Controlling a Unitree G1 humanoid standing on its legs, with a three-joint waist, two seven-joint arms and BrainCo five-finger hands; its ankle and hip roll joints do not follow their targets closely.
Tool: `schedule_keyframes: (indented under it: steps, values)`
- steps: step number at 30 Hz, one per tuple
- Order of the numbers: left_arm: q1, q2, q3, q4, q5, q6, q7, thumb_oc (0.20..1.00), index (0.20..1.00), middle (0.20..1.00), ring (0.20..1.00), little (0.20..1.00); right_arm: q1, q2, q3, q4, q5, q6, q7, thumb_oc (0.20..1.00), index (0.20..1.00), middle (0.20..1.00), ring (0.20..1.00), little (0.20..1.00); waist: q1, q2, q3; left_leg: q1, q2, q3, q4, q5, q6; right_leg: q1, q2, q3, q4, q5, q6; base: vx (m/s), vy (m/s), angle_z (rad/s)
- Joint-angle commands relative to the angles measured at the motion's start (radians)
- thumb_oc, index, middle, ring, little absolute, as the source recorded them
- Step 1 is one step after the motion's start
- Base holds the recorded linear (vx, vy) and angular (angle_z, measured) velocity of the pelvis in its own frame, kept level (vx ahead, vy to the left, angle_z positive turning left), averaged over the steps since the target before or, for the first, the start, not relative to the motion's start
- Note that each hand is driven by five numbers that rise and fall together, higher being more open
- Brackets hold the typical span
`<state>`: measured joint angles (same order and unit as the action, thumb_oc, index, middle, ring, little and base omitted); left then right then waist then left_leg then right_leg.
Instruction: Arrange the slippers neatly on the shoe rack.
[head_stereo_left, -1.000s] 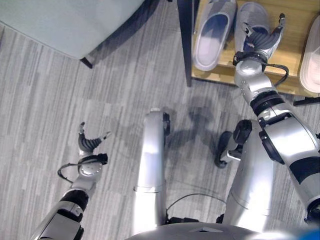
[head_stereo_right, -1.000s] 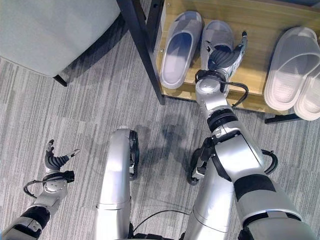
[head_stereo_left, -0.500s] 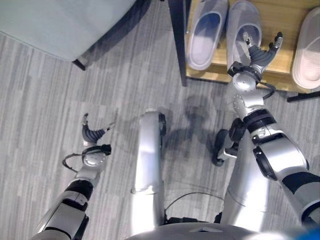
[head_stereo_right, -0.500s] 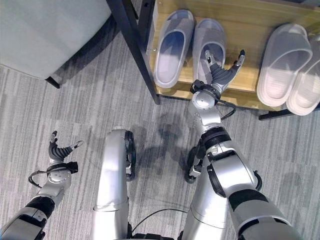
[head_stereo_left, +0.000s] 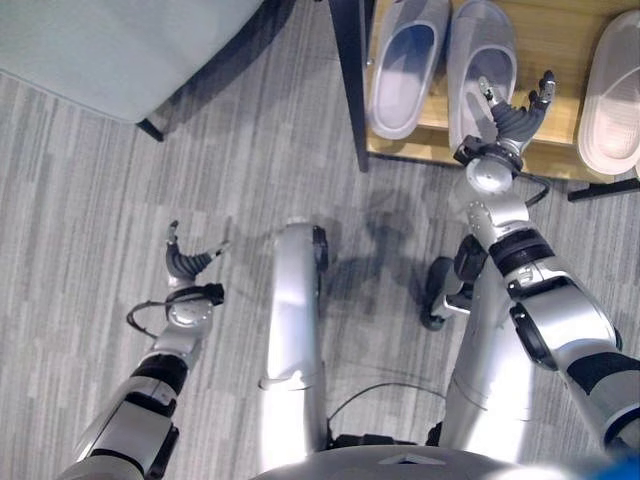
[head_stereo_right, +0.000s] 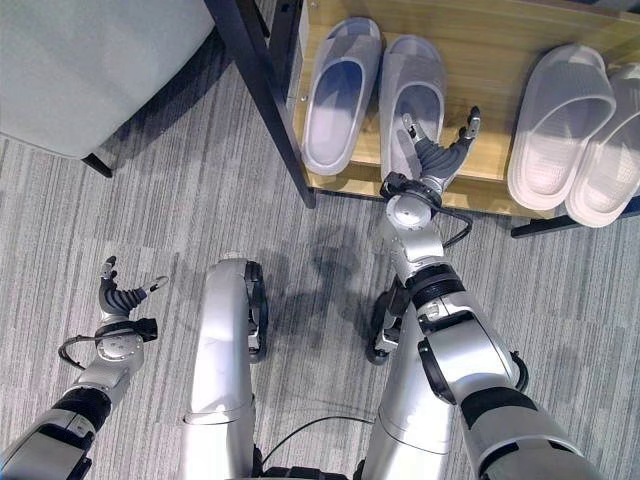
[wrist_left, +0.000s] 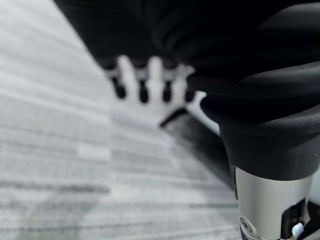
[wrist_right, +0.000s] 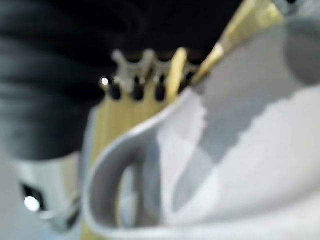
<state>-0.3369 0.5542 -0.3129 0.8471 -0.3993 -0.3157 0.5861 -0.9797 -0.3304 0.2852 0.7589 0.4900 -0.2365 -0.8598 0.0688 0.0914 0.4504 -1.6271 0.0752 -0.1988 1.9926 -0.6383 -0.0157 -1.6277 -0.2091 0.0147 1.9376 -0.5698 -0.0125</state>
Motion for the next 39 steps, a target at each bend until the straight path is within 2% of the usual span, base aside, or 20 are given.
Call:
schedule_keyframes:
  steps: [1,13,19,21,29,34,35,37,39]
  values:
    - [-0.008,0.010,0.011,-0.030,0.040,-0.010,-0.004,1.000,1.000,1.000,1.000,1.000,-0.052,-0.015,0.022,-0.130,0.026,-0.040,0.029,1.000,1.000,1.000,1.000,1.000,0.037,0.021,0.070,0.057,-0.006,-0.018,0.012,-0.092,0.069,0.058,0.017,0.080,-0.020,-0.024,-0.052,0.00,0.000,0.00]
    - [-0.016,0.020,-0.021,-0.043,0.066,-0.005,0.001,1.000,1.000,1.000,1.000,1.000,-0.101,0.066,0.030,-0.103,0.164,-0.116,0.042,1.000,1.000,1.000,1.000,1.000,0.048,0.033,0.070,0.057,-0.003,-0.016,0.014,-0.087,0.064,0.058,0.016,0.082,-0.020,-0.015,-0.050,0.00,0.000,0.00]
    - [-0.015,0.010,-0.027,-0.054,0.071,-0.003,-0.002,1.000,1.000,1.000,1.000,1.000,-0.149,0.077,0.040,-0.119,0.144,-0.098,0.027,1.000,1.000,1.000,1.000,1.000,0.057,0.037,0.070,0.057,-0.009,-0.019,0.014,-0.083,0.062,0.058,0.011,0.087,-0.015,-0.013,-0.047,0.00,0.000,0.00]
    - [-0.022,0.009,-0.026,-0.048,0.072,-0.009,-0.004,1.000,1.000,1.000,1.000,1.000,-0.174,0.063,0.055,-0.095,0.113,-0.072,0.035,1.000,1.000,1.000,1.000,1.000,0.057,0.031,0.070,0.057,-0.010,-0.017,0.013,-0.079,0.060,0.058,0.009,0.087,-0.014,-0.011,-0.046,0.00,0.000,0.00]
    - [-0.015,0.023,-0.041,-0.069,0.084,-0.017,-0.010,1.000,1.000,1.000,1.000,1.000,-0.233,0.003,0.080,-0.031,0.087,-0.049,0.051,1.000,1.000,1.000,1.000,1.000,0.069,0.029,0.070,0.057,-0.016,-0.024,0.016,-0.077,0.059,0.058,0.007,0.089,-0.013,-0.005,-0.043,0.00,0.000,0.00]
    - [-0.012,0.005,-0.024,-0.047,0.088,-0.009,-0.009,1.000,1.000,1.000,1.000,1.000,-0.126,-0.034,0.030,-0.147,0.008,-0.036,0.008,1.000,1.000,1.000,1.000,1.000,0.049,0.009,0.070,0.057,-0.018,-0.016,0.007,-0.076,0.061,0.058,0.013,0.099,-0.014,-0.002,-0.040,-0.01,0.002,0.00]
    - [-0.017,-0.001,0.003,-0.052,0.090,-0.012,-0.015,1.000,1.000,1.000,1.000,1.000,-0.056,-0.065,-0.014,-0.221,-0.044,-0.044,0.001,1.000,1.000,1.000,1.000,1.000,0.037,0.000,0.070,0.057,-0.014,-0.008,-0.012,-0.072,0.061,0.058,0.017,0.099,-0.026,0.003,-0.039,-0.05,0.009,0.00]
    - [-0.038,-0.013,0.026,-0.067,0.099,-0.013,-0.018,1.000,1.000,1.000,1.000,1.000,0.019,-0.072,-0.062,-0.342,-0.122,-0.052,-0.010,1.000,1.000,1.000,1.000,1.000,0.028,-0.006,0.070,0.057,-0.006,0.005,-0.056,-0.061,0.061,0.058,0.017,0.091,-0.068,0.012,-0.031,-0.09,0.016,0.03]
    - [-0.072,-0.025,0.046,-0.072,0.119,-0.017,-0.025,1.000,1.000,1.000,1.000,1.000,0.092,-0.060,-0.097,-0.434,-0.180,-0.064,0.021,1.000,1.000,1.000,1.000,1.000,0.017,-0.020,0.069,0.057,0.002,0.029,-0.130,-0.026,0.058,0.058,0.015,0.082,-0.132,0.040,-0.021,-0.12,0.026,0.03]
